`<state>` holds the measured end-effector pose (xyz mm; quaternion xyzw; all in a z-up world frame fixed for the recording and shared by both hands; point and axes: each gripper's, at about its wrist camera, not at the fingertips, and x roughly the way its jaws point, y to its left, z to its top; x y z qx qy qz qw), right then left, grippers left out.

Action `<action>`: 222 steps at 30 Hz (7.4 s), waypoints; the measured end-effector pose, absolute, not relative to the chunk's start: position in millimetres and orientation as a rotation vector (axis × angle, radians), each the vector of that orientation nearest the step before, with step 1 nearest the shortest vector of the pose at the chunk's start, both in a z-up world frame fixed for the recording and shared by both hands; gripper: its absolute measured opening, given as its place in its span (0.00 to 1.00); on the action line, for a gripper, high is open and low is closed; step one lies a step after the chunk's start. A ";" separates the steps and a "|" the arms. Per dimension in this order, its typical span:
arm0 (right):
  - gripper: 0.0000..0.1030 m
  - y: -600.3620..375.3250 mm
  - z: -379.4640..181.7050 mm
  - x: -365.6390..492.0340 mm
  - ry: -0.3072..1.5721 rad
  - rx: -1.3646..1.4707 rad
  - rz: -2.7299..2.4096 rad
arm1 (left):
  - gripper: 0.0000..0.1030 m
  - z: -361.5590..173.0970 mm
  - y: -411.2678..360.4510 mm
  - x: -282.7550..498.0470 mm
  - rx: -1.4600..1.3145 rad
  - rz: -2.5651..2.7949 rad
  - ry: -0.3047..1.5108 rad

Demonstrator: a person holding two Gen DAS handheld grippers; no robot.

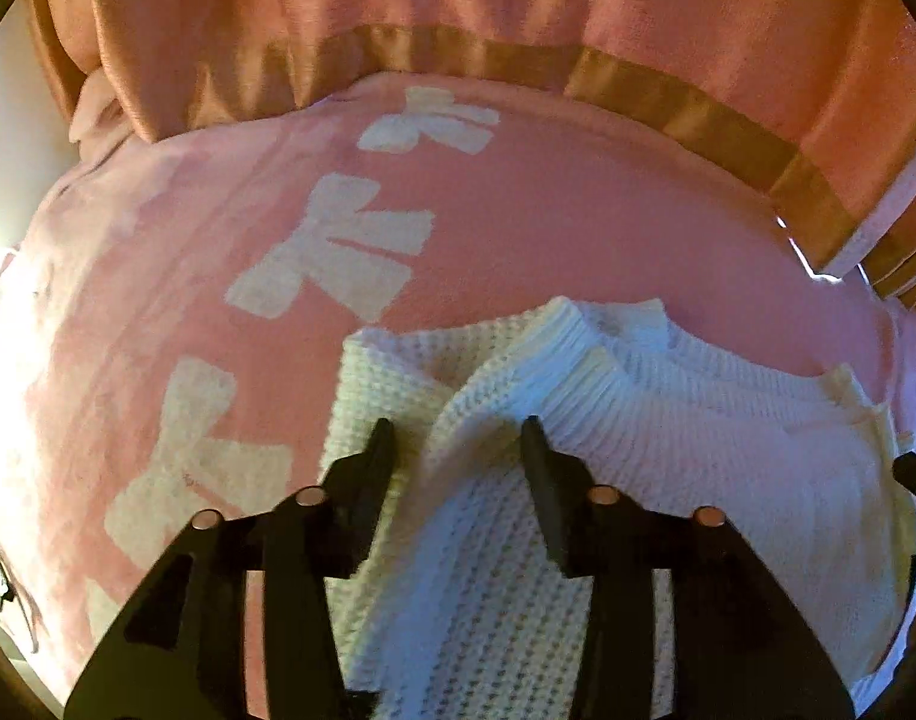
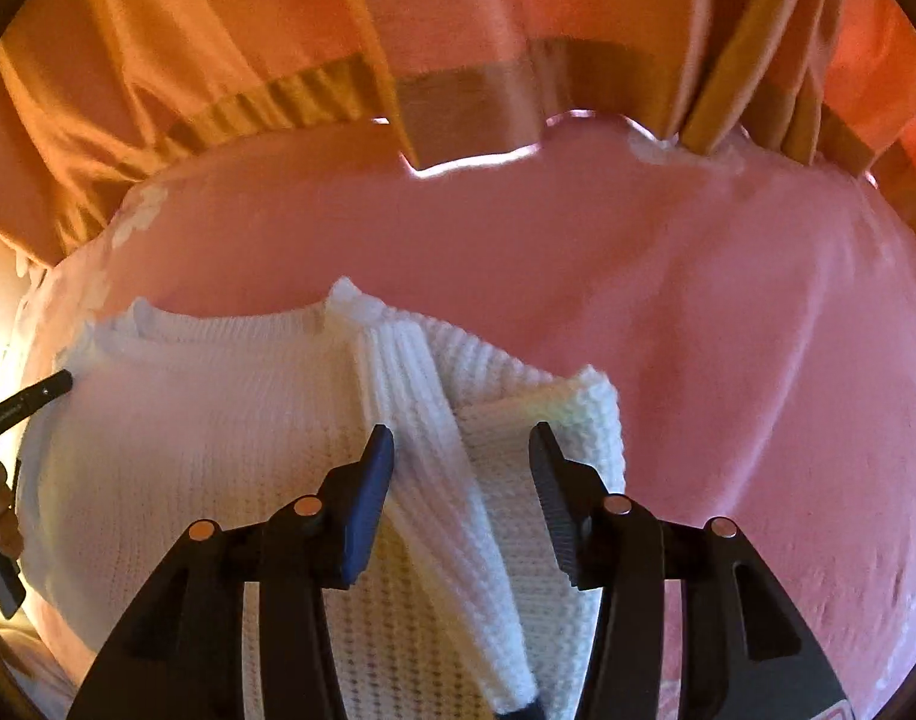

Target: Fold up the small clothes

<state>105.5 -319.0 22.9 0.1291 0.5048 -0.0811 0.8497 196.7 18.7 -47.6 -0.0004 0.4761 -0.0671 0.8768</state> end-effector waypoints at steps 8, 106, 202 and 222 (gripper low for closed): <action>0.52 -304.2 15.5 114.3 1.071 0.178 -0.169 | 0.41 -53.0 12.8 199.3 0.045 -0.134 0.994; 0.02 -135.8 -1.2 139.5 1.189 0.086 0.158 | 0.22 -26.8 59.6 137.4 -0.308 -0.353 1.075; 0.33 -330.1 80.5 -40.6 0.944 0.437 0.004 | 0.88 -15.7 -130.5 27.6 0.203 -0.560 0.988; 0.02 -324.2 56.9 56.3 0.971 0.343 -0.055 | 0.89 -20.8 -131.2 27.2 0.216 -0.548 0.996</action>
